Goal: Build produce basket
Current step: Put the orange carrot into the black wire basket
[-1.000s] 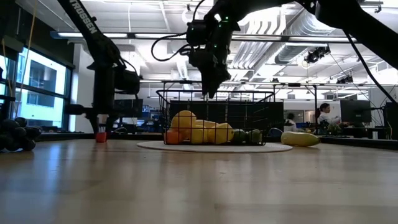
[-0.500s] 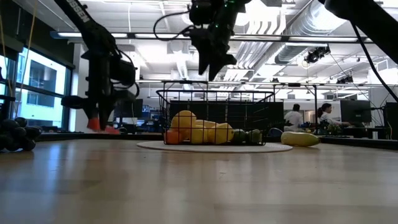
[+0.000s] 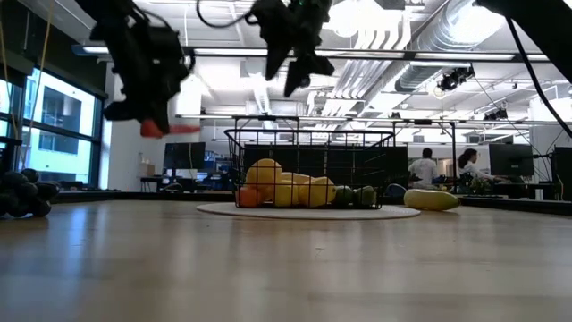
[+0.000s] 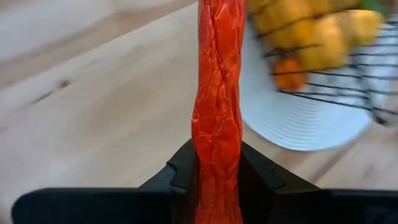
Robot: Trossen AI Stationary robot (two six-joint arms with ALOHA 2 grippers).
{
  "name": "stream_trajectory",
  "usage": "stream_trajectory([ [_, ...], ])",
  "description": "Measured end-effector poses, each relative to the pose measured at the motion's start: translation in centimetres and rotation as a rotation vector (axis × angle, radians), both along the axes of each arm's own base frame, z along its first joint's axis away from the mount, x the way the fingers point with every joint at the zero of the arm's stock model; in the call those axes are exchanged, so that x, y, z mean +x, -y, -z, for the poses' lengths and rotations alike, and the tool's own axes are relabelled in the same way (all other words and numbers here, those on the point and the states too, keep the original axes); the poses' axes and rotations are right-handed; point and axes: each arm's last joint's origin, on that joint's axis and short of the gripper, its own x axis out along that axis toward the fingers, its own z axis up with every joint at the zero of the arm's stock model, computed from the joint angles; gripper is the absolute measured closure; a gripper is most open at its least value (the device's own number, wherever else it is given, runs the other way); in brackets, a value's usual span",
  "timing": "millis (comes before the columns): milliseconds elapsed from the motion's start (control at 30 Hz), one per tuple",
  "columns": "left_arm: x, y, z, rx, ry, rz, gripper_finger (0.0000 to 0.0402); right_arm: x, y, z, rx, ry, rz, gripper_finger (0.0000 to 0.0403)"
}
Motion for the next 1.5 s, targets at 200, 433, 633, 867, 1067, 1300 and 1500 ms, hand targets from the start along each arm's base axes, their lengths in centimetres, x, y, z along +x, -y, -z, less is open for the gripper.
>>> stream_trajectory([
  [200,-0.1,3.1,-2.9,0.122,0.119,0.12,0.034,1.6,-3.2,-1.0,-0.009,0.148,-0.034,0.0174],
  [433,-0.1,6.3,-5.5,0.26,0.267,0.249,0.0341,3.0,-5.6,-2.7,-0.133,0.349,-0.001,0.0174],
  [633,0.3,8.4,-7.3,0.364,0.408,0.363,0.034,3.8,-6.8,-4.1,-0.226,0.501,-0.031,0.0174],
  [867,1.0,9.9,-8.9,0.419,0.568,0.414,0.0339,4.5,-7.0,-5.3,-0.297,0.625,-0.012,0.0174],
  [1067,1.8,10.6,-9.6,0.436,0.648,0.446,0.0339,4.9,-7.0,-6.3,-0.325,0.733,-0.016,0.0174],
  [1300,2.3,11.1,-10.2,0.467,0.703,0.453,0.0338,4.9,-6.8,-6.3,-0.34,0.737,0.01,0.0187],
  [1500,2.5,11.0,-10.1,0.467,0.692,0.451,0.0325,5.0,-6.8,-6.4,-0.338,0.738,0.006,0.0299],
])
